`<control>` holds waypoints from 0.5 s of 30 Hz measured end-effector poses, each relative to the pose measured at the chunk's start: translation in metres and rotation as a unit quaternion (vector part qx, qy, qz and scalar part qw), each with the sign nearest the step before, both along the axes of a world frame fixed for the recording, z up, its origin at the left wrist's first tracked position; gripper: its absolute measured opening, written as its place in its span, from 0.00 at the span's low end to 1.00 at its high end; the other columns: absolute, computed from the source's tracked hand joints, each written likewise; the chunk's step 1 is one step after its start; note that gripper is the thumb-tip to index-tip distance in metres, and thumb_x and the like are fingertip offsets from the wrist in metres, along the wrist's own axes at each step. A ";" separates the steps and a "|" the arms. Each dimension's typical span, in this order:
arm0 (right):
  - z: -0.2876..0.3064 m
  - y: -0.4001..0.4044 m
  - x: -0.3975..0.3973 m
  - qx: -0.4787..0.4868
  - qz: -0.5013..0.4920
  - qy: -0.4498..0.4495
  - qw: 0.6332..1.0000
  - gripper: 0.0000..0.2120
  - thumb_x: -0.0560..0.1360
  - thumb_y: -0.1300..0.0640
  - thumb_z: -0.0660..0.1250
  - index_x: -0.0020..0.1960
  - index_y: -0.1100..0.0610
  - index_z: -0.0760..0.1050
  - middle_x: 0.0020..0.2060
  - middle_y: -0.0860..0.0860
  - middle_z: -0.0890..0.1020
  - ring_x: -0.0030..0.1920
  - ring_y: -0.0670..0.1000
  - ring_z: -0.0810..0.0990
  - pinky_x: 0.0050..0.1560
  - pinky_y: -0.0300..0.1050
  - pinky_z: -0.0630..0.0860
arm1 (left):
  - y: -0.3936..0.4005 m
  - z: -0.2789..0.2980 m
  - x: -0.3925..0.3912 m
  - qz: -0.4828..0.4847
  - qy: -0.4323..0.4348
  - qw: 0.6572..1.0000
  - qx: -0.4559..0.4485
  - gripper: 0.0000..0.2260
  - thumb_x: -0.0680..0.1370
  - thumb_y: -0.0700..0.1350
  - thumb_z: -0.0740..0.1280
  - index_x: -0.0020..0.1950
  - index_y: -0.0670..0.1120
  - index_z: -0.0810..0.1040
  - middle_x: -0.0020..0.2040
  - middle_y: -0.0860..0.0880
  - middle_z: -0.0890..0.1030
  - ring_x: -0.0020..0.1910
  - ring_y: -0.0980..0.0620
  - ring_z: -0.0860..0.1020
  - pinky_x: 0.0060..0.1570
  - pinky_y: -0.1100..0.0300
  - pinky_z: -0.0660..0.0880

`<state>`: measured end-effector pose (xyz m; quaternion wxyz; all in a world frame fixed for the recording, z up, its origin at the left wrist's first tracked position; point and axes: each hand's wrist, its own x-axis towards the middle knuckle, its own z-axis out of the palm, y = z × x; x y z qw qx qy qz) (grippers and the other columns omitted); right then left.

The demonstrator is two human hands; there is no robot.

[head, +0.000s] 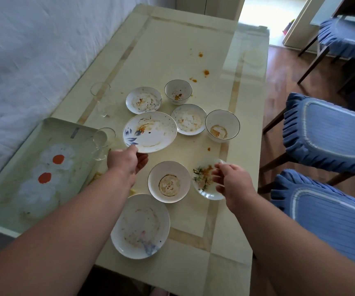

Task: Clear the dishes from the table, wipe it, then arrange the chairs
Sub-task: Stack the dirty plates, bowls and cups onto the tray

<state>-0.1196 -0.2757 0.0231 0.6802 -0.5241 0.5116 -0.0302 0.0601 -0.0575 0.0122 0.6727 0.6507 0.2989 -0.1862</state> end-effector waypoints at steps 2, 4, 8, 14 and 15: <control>0.001 -0.008 0.029 -0.019 0.036 -0.009 0.999 0.12 0.87 0.53 0.66 0.56 0.60 0.83 0.44 0.54 0.86 0.41 0.52 0.81 0.42 0.48 0.76 | 0.004 0.017 -0.004 0.001 -0.013 1.000 -0.009 0.04 0.83 0.36 0.67 0.55 0.36 0.80 0.43 0.38 0.86 0.36 0.46 0.85 0.38 0.54 0.85; -0.003 -0.012 0.058 -0.032 0.076 -0.010 0.997 0.11 0.86 0.53 0.67 0.56 0.59 0.83 0.46 0.55 0.87 0.43 0.52 0.83 0.44 0.48 0.77 | 0.010 0.031 -0.007 0.003 -0.028 1.000 -0.014 0.04 0.83 0.36 0.67 0.55 0.36 0.79 0.43 0.38 0.85 0.37 0.46 0.85 0.37 0.54 0.85; -0.019 -0.006 0.108 -0.008 0.107 0.017 0.994 0.09 0.87 0.55 0.67 0.59 0.60 0.80 0.47 0.56 0.87 0.41 0.51 0.83 0.37 0.45 0.77 | 0.023 0.051 -0.012 0.016 -0.050 0.998 -0.017 0.04 0.83 0.37 0.68 0.54 0.36 0.79 0.44 0.38 0.85 0.37 0.46 0.85 0.39 0.55 0.87; -0.045 0.010 0.156 0.057 0.053 0.058 0.995 0.15 0.86 0.50 0.68 0.55 0.63 0.77 0.45 0.58 0.87 0.37 0.54 0.85 0.29 0.44 0.78 | 0.036 0.055 -0.013 0.027 -0.058 0.998 -0.021 0.03 0.83 0.37 0.69 0.53 0.37 0.80 0.43 0.39 0.85 0.37 0.46 0.86 0.38 0.56 0.85; -0.047 0.010 0.161 0.064 0.034 0.061 0.995 0.17 0.85 0.47 0.70 0.54 0.63 0.77 0.45 0.58 0.87 0.37 0.54 0.87 0.27 0.43 0.79 | 0.037 0.055 -0.013 0.027 -0.059 0.998 -0.020 0.04 0.83 0.37 0.69 0.53 0.37 0.80 0.43 0.39 0.85 0.37 0.47 0.86 0.37 0.57 0.85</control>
